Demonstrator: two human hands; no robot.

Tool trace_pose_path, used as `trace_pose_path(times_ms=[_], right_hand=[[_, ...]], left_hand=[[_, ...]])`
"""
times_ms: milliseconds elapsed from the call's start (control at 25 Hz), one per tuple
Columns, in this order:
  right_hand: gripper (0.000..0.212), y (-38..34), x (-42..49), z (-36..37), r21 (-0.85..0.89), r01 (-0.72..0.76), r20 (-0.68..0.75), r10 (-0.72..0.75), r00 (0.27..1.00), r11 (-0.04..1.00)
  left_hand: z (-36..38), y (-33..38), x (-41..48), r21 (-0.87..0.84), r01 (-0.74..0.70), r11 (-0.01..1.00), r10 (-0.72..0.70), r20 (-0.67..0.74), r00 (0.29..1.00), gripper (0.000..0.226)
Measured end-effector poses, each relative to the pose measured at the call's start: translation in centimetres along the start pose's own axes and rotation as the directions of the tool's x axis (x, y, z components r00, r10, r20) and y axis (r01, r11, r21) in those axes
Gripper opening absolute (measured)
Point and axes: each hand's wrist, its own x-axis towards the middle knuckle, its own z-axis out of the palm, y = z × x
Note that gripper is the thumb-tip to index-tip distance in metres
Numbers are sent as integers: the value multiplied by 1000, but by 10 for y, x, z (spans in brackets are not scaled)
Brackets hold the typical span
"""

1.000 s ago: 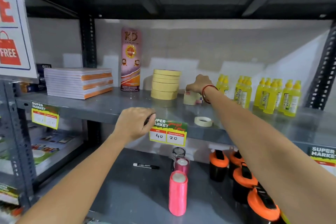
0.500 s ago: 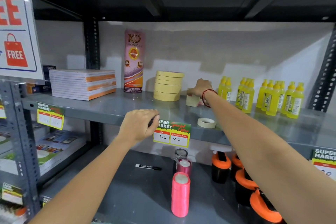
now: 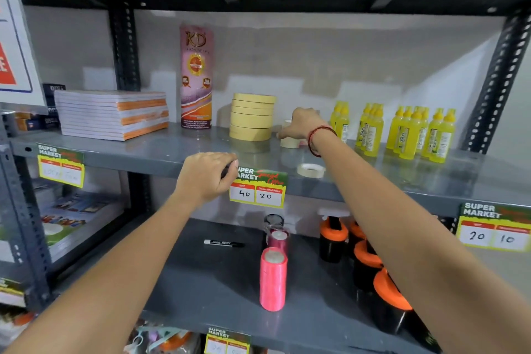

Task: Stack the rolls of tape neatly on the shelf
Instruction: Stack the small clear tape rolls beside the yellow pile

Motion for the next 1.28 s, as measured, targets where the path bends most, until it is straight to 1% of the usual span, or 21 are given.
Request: trace_pose_path(times_ms=[80, 120, 160, 200, 240, 280, 320, 400, 480, 560, 600, 640, 680, 760, 800, 840, 920, 1040, 1160, 1200, 1280], right_hand=[[40, -1, -17, -10, -40, 27, 72, -24, 997, 999], [38, 1, -25, -15, -77, 28, 144, -17, 989, 997], [44, 2, -34, -20, -122, 15, 228, 13, 973, 992], [57, 2, -43, -24, -166, -15, 317, 68, 946, 986], [74, 2, -51, -28, -207, -49, 392, 129, 911, 977], [83, 2, -56, -29, -226, -62, 442, 159, 883, 972], [83, 1, -60, -30, -225, -65, 452, 163, 877, 972], [73, 0, -63, -30, -190, -76, 427, 152, 892, 979], [63, 4, -63, -30, -106, -141, 451, 174, 875, 984], [44, 8, -62, -30, -55, -178, 501, 181, 847, 983], [35, 8, -60, -31, -49, -163, 506, 165, 847, 985], [32, 8, -57, -31, -34, -150, 489, 147, 860, 988], [32, 7, -51, -31, -11, -139, 441, 130, 888, 990], [29, 5, -30, -31, 55, -106, 248, 89, 965, 993], [30, 3, -17, -31, 78, -73, 145, 61, 988, 994], [35, 0, -4, -32, 105, -50, 67, 43, 997, 993], [39, -2, 21, -29, 169, -37, -23, 42, 999, 985], [34, 0, 45, -18, 216, -35, -99, 57, 993, 976], [23, 1, 55, -4, 160, -52, -99, 68, 993, 986], [25, 2, 58, 0, 150, -52, -91, 66, 994, 987], [36, 4, 61, 8, 137, -58, -87, 70, 994, 989]], left_hand=[[-1, 1, 0, 2, 6, 1000, -6, 6, 1000, 55], [-1, 1, 0, 3, 8, 1000, -8, 9, 1000, 55], [-1, 2, 0, 3, 9, 1000, -9, 12, 1000, 55], [-2, 3, 0, 3, 11, 1000, -11, 11, 1000, 55], [-3, 3, 1, 1, 13, 1000, -13, 13, 1000, 55], [-4, 4, 1, -2, 12, 1000, -12, 18, 1000, 56], [-4, 4, 1, -6, 11, 1000, -11, 25, 1000, 56], [-4, 4, 0, -14, 3, 1000, -3, 24, 1000, 57], [-4, 2, 0, -18, 1, 1000, 0, 23, 1000, 57], [-2, 1, -2, -28, 0, 1000, 0, 11, 1000, 56], [-1, 1, -2, -33, 0, 999, 0, -4, 1000, 55], [-1, 1, -2, -38, 0, 999, -1, -14, 1000, 54], [0, 1, -1, -42, -1, 999, 0, -20, 1000, 53], [0, 1, -1, -45, -10, 999, 8, -36, 999, 51], [0, 0, -1, -43, -15, 999, 13, -46, 999, 50], [0, 1, 0, -44, -21, 999, 18, -56, 998, 49], [-1, 1, 0, -51, -35, 998, 31, -77, 997, 46], [-2, 2, 0, -60, -43, 997, 37, -89, 995, 45], [-2, 0, 0, -68, -55, 996, 48, -94, 994, 43], [-2, 0, 0, -71, -56, 996, 49, -95, 994, 43], [-3, 1, 0, -77, -55, 996, 48, -96, 994, 43]])
